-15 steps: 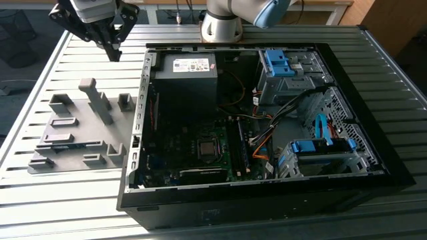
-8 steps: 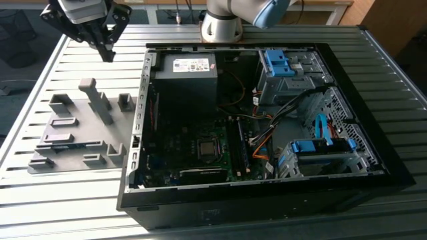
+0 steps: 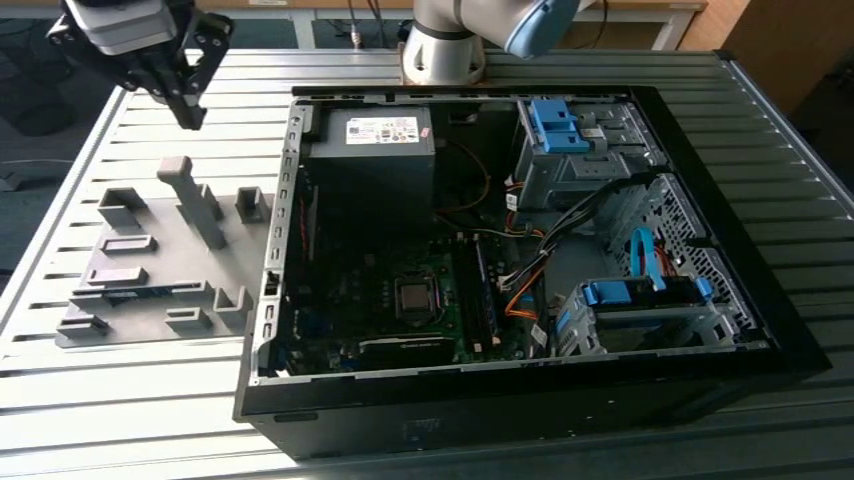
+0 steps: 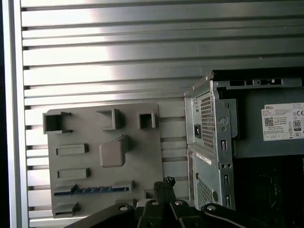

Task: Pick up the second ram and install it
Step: 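Reach for the second ram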

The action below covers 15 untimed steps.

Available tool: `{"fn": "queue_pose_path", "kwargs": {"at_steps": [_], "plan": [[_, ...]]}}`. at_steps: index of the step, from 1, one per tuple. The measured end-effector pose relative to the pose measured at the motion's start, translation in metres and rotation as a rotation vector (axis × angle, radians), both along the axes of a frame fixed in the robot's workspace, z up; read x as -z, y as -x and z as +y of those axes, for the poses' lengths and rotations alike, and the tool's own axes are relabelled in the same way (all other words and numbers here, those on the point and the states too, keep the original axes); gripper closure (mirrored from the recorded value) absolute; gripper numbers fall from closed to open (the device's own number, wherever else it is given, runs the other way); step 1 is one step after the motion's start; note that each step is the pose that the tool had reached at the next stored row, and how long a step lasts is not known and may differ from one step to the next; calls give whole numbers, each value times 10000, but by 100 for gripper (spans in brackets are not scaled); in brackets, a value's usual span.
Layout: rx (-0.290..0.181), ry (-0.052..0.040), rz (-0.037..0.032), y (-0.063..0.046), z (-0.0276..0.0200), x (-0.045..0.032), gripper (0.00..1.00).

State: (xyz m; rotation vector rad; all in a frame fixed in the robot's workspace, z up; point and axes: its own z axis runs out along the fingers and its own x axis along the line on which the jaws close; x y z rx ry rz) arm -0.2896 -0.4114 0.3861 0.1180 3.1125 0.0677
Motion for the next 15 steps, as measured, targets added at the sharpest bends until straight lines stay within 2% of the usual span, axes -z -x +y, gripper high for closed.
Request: {"fn": "queue_pose_path", "kwargs": {"at_steps": [3,10,15], "plan": [[0,1,1,91,-43,5,89],[-1,0,-1,286,-190,22,89],[-1,1,1,487,-251,31,89]]}}
